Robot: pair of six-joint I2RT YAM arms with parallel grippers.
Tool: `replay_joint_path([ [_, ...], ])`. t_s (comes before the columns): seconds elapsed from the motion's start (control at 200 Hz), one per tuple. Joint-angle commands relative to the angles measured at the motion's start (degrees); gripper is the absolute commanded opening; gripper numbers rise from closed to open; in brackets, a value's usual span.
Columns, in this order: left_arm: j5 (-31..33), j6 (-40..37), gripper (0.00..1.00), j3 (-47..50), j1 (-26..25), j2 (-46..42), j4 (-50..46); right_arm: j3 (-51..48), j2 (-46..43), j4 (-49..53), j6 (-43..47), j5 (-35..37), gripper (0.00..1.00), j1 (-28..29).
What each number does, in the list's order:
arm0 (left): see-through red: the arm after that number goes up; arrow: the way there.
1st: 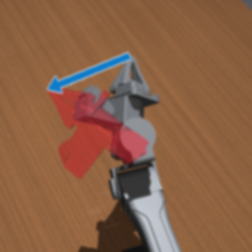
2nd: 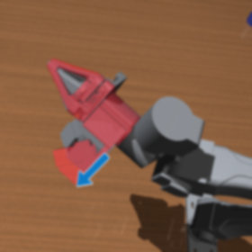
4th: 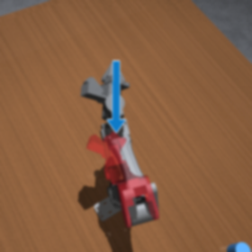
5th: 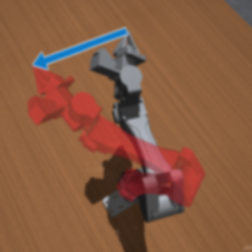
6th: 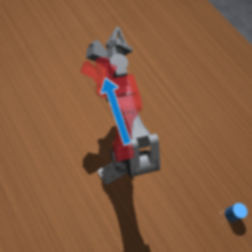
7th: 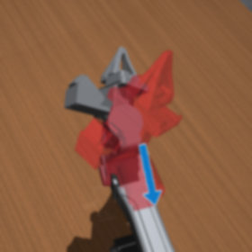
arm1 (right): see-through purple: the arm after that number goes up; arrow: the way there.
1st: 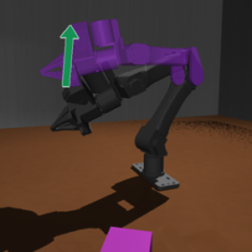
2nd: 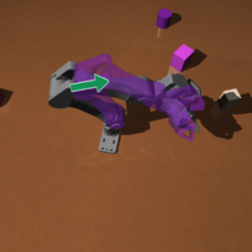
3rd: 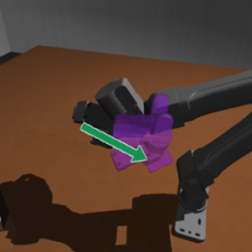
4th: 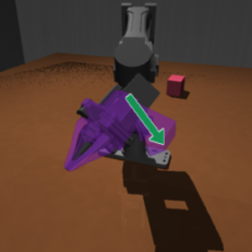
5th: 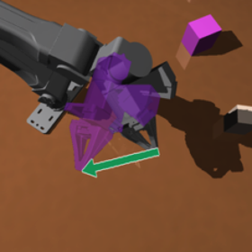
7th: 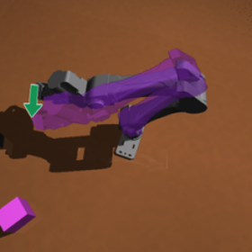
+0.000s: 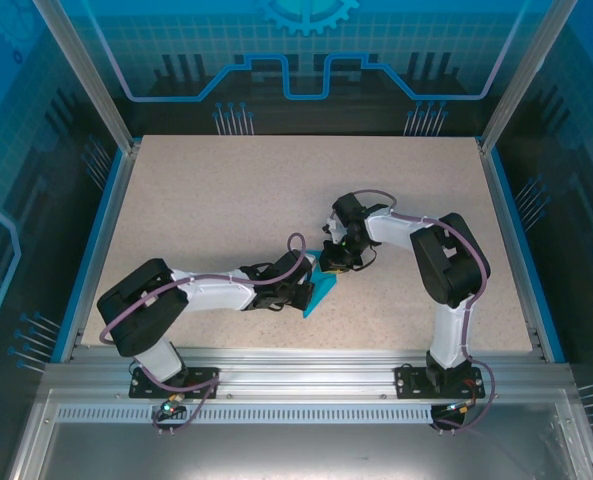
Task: Fold a paper plane with a square sheet of paper (pick it up from the middle)
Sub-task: Third fold the triangle at the center of the table.
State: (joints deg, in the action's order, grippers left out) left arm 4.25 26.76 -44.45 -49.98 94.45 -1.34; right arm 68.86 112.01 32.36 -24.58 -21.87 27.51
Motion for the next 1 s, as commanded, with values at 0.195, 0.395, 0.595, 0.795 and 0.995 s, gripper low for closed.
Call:
replay_joint_path([
  [0.195, 0.6, -2.1, 0.05, -1.5, 0.6, 1.3, -0.3, -0.8, 2.0, 0.9, -0.8, 1.0, 0.15, 1.0],
  [0.395, 1.0, -2.8, 0.06, -1.6, 0.6, 1.3, -0.4, -1.2, 1.6, 0.4, -1.4, 1.0, 0.15, 1.0],
  [0.595, 0.8, -3.7, 0.06, -1.8, 0.6, 2.1, -1.0, -1.9, -4.7, 0.1, -2.9, 2.5, 0.18, 0.7],
  [0.795, 0.9, -4.7, 0.05, -1.9, 0.6, 1.5, -1.0, -6.7, -12.5, -0.7, -4.7, 5.7, 0.21, -1.8],
  [0.995, 0.1, -5.8, 0.06, -2.5, 0.6, 0.7, -1.1, -11.0, -14.0, -4.4, -5.4, 2.5, 0.16, -1.7],
])
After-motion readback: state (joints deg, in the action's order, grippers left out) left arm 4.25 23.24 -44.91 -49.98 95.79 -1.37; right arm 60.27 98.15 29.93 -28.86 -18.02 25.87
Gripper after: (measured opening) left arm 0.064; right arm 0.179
